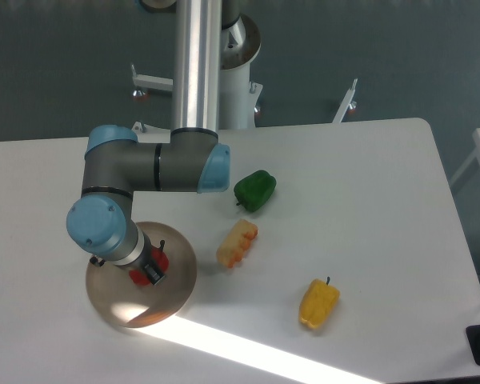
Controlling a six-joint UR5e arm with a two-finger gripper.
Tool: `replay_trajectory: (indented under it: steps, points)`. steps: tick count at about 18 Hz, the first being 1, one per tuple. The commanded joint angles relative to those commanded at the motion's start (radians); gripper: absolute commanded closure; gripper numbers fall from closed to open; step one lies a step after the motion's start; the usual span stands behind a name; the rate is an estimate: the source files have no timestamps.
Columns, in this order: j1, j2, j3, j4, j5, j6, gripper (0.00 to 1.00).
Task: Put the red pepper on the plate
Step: 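Hold the red pepper on the plate and open the gripper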
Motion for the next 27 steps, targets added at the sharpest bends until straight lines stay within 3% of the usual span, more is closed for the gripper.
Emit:
replay_trajectory:
  steps: [10,27]
  points:
    - [-0.003,-0.005,0.000,0.002,0.000,0.000,0.46]
    - [-0.005,-0.005,0.000,0.008,0.000,0.005,0.31]
